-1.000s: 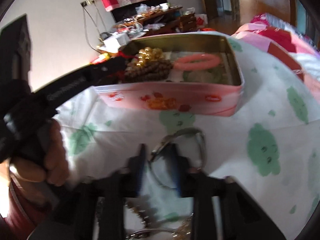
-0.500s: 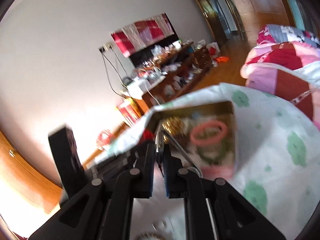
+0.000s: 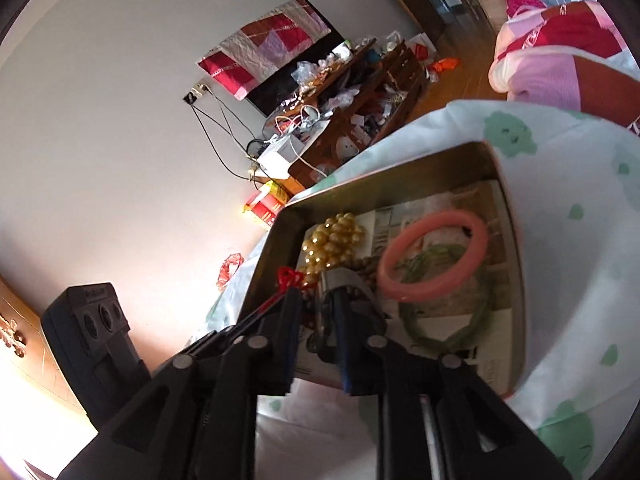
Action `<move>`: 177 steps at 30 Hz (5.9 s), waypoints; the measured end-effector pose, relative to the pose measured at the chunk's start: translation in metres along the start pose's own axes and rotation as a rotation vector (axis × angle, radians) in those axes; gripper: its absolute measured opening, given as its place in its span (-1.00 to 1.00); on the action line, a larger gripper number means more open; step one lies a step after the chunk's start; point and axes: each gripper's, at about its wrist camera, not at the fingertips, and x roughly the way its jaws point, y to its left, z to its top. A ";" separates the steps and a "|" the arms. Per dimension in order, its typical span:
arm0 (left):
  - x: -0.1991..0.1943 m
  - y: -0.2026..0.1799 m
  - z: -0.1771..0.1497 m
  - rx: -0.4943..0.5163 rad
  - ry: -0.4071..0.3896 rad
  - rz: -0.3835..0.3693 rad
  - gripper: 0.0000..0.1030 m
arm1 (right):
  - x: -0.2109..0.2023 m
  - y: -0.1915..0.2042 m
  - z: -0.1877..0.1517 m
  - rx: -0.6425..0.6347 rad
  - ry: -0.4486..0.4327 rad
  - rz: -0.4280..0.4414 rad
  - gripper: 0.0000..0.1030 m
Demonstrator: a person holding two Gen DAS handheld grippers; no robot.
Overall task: Organize jewelry
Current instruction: 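Lower the silver bangle into the tin with the right gripper while the left gripper releases the necklace, then withdraw both tools from the tin toward the remaining jewelry, then grasp the dark bead bracelet with the left gripper, then grasp the gold pearl strand with the right gripper while the left gripper lifts the bead bracelet, then carry the bead bracelet and pearl strand into the pink tin with both grippers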
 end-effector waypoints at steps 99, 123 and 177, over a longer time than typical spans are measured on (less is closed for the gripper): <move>-0.086 -0.054 -0.117 0.285 0.219 -0.042 -0.84 | -0.133 0.003 -0.161 -0.073 0.029 -0.308 -0.48; -0.142 -0.020 -0.082 0.059 -0.062 -0.155 -0.84 | -0.103 0.024 -0.168 -0.129 0.136 -0.251 -0.53; -0.125 -0.021 -0.041 0.055 -0.094 -0.155 -0.84 | -0.133 0.044 -0.046 -0.128 -0.110 -0.121 -0.82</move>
